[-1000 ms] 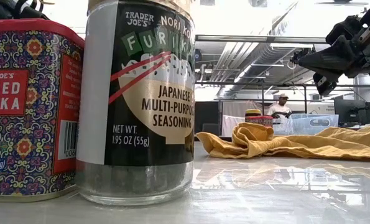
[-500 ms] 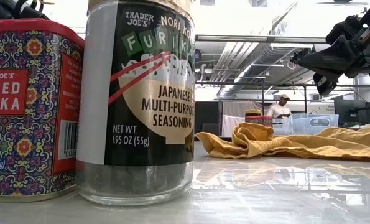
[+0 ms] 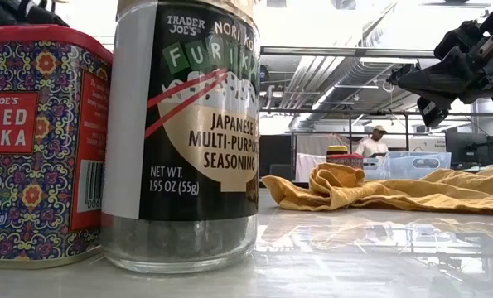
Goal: Sort spices by type
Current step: Put the top gold seasoning bottle into the transparent bin
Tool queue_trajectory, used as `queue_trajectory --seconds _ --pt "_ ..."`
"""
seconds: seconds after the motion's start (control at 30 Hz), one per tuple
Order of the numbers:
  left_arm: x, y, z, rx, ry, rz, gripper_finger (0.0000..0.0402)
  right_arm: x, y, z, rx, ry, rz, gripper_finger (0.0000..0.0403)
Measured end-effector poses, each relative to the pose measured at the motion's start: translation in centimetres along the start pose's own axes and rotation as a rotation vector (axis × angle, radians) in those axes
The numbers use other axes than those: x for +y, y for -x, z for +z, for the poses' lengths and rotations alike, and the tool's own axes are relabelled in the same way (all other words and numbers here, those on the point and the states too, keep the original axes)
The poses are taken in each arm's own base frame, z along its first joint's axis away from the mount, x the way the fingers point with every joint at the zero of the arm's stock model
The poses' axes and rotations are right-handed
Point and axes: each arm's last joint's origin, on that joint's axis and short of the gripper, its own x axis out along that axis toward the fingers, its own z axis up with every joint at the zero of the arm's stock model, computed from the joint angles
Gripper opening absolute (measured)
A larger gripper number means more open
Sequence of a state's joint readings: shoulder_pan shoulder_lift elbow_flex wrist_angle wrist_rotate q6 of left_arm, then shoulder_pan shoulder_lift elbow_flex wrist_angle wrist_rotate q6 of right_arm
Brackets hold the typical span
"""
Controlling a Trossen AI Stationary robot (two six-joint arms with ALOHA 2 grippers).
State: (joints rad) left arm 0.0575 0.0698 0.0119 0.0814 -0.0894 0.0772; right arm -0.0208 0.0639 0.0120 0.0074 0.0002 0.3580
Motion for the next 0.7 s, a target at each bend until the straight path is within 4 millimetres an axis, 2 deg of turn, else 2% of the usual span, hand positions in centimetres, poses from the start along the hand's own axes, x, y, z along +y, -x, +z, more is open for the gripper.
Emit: queue_trajectory --seconds 0.07,0.23,0.3,0.37,0.5,0.6,0.7 --pt "0.0 0.0 0.4 -0.038 0.091 -0.011 0.0000 0.0 0.0 0.0 0.000 0.000 0.000 0.0001" --pt "0.1 0.3 2.5 -0.250 0.538 -0.087 0.0000 0.0 0.0 0.0 0.000 0.000 0.000 0.0001" --pt "0.3 0.2 3.0 -0.310 0.635 -0.050 0.0000 0.0 0.0 0.0 0.000 0.000 0.000 0.0001" --pt "0.4 -0.3 3.3 -0.289 0.710 -0.011 0.0003 0.0 0.0 0.0 0.001 0.000 -0.001 0.0001" --pt "0.3 -2.8 5.1 -0.146 0.669 0.036 0.0032 0.0 0.0 0.0 0.001 0.000 -0.001 0.0001" --pt "0.4 -6.2 7.5 -0.006 0.481 0.081 0.0069 0.0 0.0 0.0 0.001 0.000 -0.001 0.0001" --pt "1.0 -9.9 9.4 0.243 0.323 0.140 0.0115 0.0 0.0 0.0 0.001 0.000 0.000 0.0001"
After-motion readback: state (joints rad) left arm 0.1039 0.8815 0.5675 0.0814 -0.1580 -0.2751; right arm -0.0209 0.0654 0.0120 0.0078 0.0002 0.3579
